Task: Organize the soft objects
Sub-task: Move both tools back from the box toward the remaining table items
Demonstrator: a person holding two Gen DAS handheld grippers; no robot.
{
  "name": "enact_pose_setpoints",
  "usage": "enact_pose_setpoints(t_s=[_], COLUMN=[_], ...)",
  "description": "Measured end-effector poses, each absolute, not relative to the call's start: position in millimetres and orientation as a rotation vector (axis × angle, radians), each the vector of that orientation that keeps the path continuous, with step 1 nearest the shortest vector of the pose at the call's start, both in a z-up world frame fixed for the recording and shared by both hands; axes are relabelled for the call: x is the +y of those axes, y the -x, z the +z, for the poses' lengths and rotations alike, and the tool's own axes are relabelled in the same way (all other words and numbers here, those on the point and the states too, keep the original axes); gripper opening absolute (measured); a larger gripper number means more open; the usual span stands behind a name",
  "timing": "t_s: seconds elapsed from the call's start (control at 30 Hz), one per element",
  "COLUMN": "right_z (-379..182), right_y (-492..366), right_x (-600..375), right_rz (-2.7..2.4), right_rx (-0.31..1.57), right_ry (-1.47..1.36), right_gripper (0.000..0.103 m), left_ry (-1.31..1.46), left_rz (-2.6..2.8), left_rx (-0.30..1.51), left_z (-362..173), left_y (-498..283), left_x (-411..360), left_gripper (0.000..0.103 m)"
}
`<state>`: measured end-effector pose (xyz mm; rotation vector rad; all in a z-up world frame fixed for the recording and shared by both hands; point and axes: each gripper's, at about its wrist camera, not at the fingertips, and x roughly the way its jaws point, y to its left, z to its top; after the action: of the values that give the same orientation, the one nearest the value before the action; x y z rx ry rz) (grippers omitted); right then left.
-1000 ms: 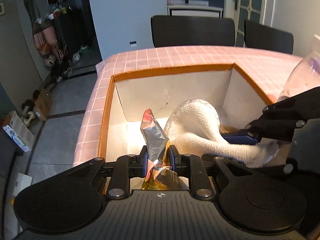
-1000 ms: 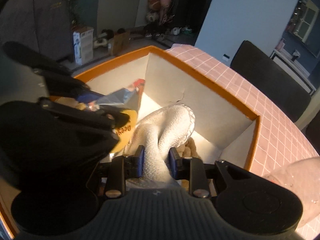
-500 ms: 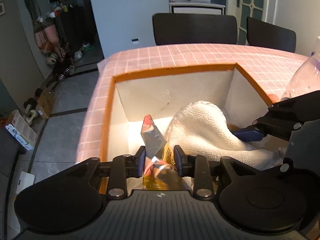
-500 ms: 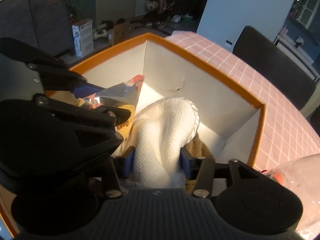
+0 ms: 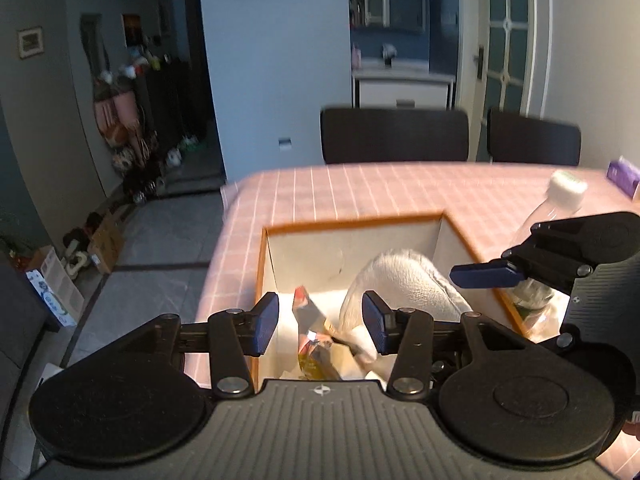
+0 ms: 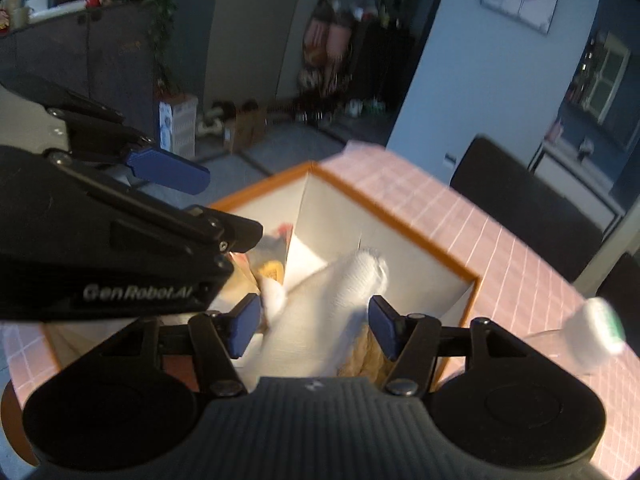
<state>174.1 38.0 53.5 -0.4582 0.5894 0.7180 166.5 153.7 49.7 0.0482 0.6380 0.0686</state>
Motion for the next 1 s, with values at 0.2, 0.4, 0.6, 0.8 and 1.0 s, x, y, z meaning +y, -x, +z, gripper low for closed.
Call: enact_pose_setpoints(t_s=[0.2,0.4,0.6,0.8,1.0], right_z=[75,81,70,48,12], right_y=[-141,-105,-72,-50,-53], right_x=[4,-49,-110,-167,-221], right_rz=[0.749,0.744,0.662,0.558,0.440], right_rx=[0.505,0.416,0.336,0.341,0.446], right_ry=[0.396,0.298,0.197,0.126,0.095], right_gripper=[0.060,0.061,0.066,0.069,0.071], left_ry=[-0.039,-0.050,-0.032,0.059,0.156], left_rz=[0.038,-0.031,-0.104,-0.184,-0.293], left_rx=[0.539,0.412,0.302,0.303,0.374], left_z=[67,70,56,28,-9], left_y=[-136,-106,-81,-81,-101], left_x=[138,101,63,34,9], left_gripper=[0.055,0.055,0.055,0.055,0.055])
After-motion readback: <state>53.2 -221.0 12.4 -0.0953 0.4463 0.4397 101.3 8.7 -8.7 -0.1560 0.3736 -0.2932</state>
